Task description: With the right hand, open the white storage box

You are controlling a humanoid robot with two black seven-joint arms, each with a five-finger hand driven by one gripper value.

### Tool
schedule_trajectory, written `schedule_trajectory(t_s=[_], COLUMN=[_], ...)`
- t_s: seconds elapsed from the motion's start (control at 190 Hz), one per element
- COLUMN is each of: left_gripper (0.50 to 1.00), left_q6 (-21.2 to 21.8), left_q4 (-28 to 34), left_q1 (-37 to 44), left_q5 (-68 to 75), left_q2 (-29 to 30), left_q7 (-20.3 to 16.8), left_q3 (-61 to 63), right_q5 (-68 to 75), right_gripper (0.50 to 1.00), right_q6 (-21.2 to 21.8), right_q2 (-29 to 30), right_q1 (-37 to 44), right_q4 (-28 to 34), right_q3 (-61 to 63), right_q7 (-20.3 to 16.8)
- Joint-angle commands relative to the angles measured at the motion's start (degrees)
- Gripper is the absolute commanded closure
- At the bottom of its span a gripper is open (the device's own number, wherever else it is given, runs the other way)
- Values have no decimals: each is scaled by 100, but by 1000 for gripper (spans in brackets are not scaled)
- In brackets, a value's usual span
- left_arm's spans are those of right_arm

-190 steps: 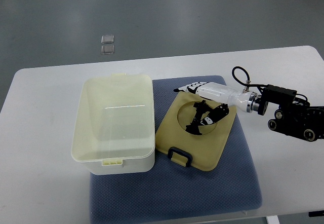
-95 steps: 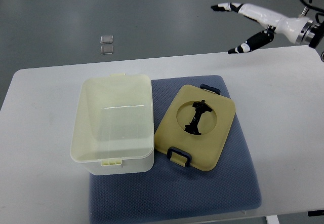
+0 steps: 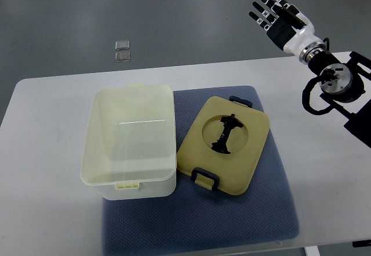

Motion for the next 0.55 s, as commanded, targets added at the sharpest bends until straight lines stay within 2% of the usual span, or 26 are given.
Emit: schedule_trajectory(t_s=[0.0,0.074,0.284,0.385,0.548], left_gripper=[500,500,500,500,500], left_q6=[-6,-6,-6,-6,-6], left_q4=[1,1,1,1,1], left_q1=[1,1,1,1,1], left_q5=[-1,-1,8,8,8], left_q2=[0,0,0,0,0], left_q7=[1,10,10,19,19], left_q3=[2,2,11,2,2], right_q5=[45,45,1,-16,-605], right_gripper=[570,570,570,570,570], right_q6=[287,551,1465,1693,1711], right_q2=[488,549,558,514,514], right_q1=[-378,-466,-598,-607,-607], right_q4=[-315,-429,-939,-1123,-1238], right_q3=[523,550,497,479,479], right_q7=[361,493,493,493,493])
